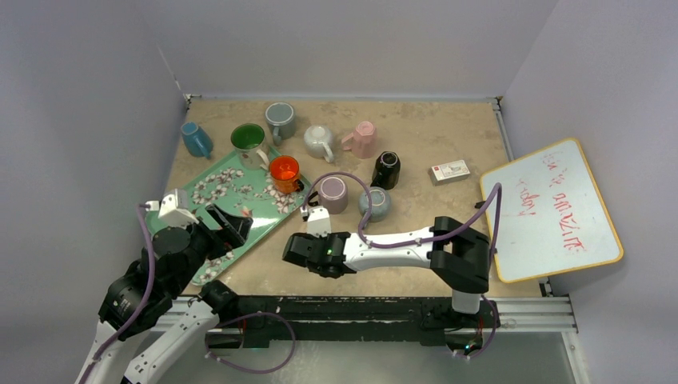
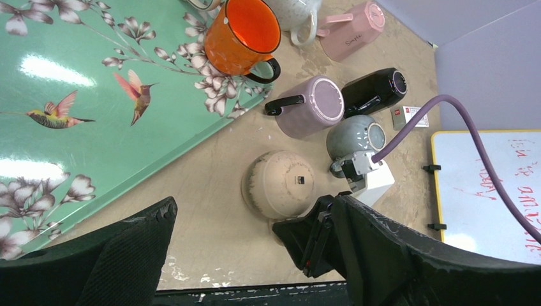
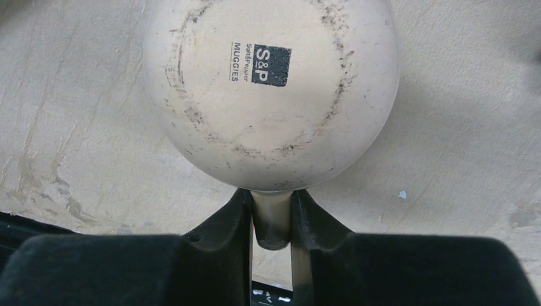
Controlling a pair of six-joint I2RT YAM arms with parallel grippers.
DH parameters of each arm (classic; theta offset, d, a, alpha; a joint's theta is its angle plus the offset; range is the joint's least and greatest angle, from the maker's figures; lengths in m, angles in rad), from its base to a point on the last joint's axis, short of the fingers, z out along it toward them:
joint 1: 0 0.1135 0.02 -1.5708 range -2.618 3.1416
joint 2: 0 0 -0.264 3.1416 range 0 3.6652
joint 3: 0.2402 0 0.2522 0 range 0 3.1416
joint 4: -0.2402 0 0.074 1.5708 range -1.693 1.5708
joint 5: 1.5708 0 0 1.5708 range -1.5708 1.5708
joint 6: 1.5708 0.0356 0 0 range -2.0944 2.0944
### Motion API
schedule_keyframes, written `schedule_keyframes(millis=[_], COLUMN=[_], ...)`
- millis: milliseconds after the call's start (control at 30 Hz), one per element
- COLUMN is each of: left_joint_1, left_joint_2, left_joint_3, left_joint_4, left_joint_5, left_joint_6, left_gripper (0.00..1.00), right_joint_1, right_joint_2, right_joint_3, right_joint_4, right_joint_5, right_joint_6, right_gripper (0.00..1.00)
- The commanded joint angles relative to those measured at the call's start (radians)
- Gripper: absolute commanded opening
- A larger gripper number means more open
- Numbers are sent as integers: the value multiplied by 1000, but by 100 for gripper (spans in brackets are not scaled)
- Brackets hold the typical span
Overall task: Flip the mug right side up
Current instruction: Turn over the cup at the center of the board.
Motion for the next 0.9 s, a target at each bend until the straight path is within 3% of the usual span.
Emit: schedule_keyframes(millis=[0, 300, 867], left_joint_1=[-3, -3, -3], left_joint_2=[10, 29, 12], left_joint_3=[-15, -47, -135], left_joint_4=[43, 60, 197], left_joint_5=[21, 99, 335], left_joint_6=[0, 1, -13], left_gripper=[90, 87, 80], right_joint_1=[-8, -19, -38], right_joint_2=[-73, -275, -681], right_joint_3=[-39, -262, -640], right_joint_4=[56, 372, 887], right_joint_5=[56, -39, -12], right_joint_6=[-6, 7, 126], right_gripper=[0, 0, 0])
